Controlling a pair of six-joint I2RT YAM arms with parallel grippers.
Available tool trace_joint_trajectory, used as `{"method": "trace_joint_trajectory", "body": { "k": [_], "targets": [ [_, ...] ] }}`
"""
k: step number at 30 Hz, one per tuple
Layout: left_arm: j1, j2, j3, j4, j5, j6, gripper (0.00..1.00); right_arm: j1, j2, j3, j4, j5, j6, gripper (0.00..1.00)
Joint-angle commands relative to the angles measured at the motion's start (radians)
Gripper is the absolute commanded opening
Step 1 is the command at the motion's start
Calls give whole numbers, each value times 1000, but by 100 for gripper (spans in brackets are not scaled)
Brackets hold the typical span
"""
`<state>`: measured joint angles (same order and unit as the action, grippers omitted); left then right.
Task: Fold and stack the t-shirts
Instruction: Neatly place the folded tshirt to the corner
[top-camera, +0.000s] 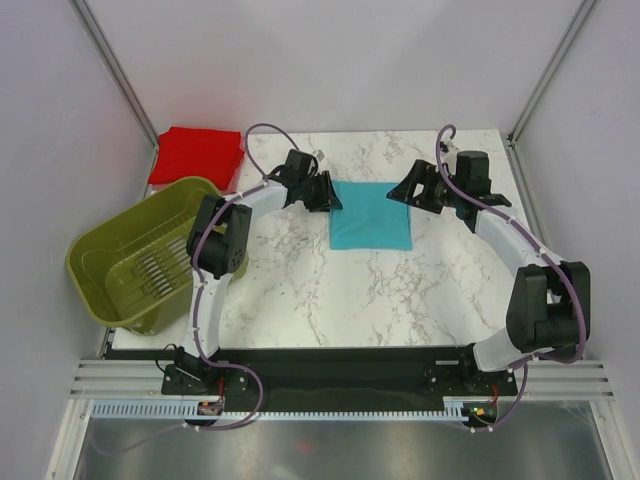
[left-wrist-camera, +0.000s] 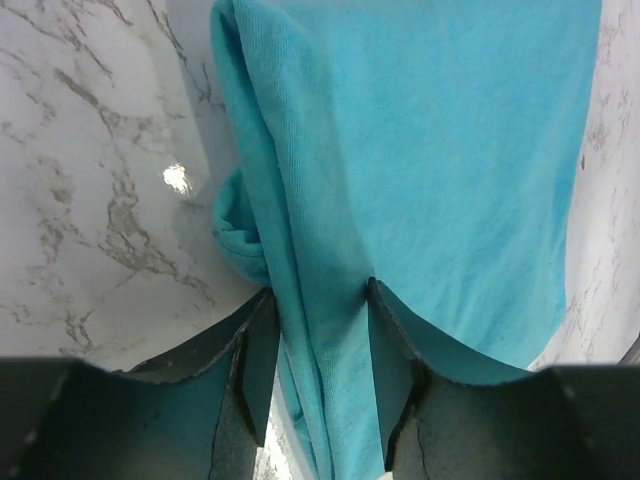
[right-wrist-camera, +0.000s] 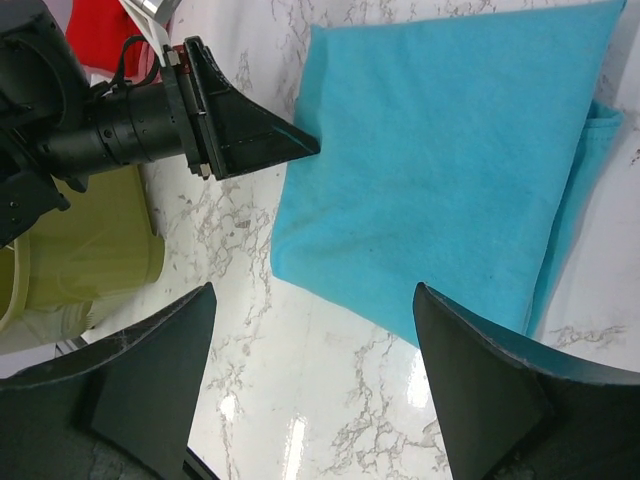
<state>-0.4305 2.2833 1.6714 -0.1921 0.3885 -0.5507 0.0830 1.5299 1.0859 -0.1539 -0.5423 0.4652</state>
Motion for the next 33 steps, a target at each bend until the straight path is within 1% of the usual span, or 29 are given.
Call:
{"method": "trace_joint_trajectory", "body": {
  "k": [1, 4, 5, 8, 9, 10, 12, 13, 14, 15, 19, 21, 23, 24, 28, 30, 33],
  "targets": [
    [3, 61, 22, -33, -65, 67, 41, 11, -53, -17, 11, 2, 3, 88],
    [6, 71, 57, -36, -60, 66, 26, 17, -70, -30, 10, 4, 3, 88],
    [6, 76, 74, -35, -54, 66, 16, 18, -79, -34, 10, 7, 6, 88],
    [6, 56, 83, -43, -45, 69, 2, 32, -96, -38, 10, 10, 7, 87],
    [4, 20, 82, -56, -49, 78, 2, 34, -106, -44, 8, 10, 12, 87],
    [4, -2, 79, -64, -83, 93, 2, 40, -114, -47, 8, 10, 13, 87],
    [3, -45, 88, -92, -126, 159, 2, 49, -138, -67, 8, 15, 23, 87],
    [4, -71, 102, -148, -181, 187, 2, 54, -146, -72, 10, 16, 32, 87],
    [4, -83, 120, -177, -203, 245, 2, 52, -154, -78, 10, 19, 35, 87],
    [4, -93, 148, -202, -241, 271, 2, 52, -165, -80, 7, 18, 38, 87],
    [9, -171, 142, -282, -342, 392, 2, 52, -177, -70, -10, 2, 38, 87],
    [12, -188, 137, -299, -379, 426, 2, 54, -188, -72, -13, -8, 46, 87],
    [18, -199, 136, -314, -385, 480, 2, 58, -197, -76, -13, -16, 47, 87],
    [19, -200, 139, -317, -430, 492, 2, 58, -200, -78, -13, -18, 46, 87],
    [32, -167, 186, -317, -442, 549, 2, 60, -203, -80, -30, -24, 33, 87],
    [33, -141, 214, -316, -457, 549, 2, 58, -218, -81, -52, -33, 29, 87],
    [41, -124, 226, -317, -442, 534, 2, 60, -266, -84, -85, -31, 26, 87]
  ]
}}
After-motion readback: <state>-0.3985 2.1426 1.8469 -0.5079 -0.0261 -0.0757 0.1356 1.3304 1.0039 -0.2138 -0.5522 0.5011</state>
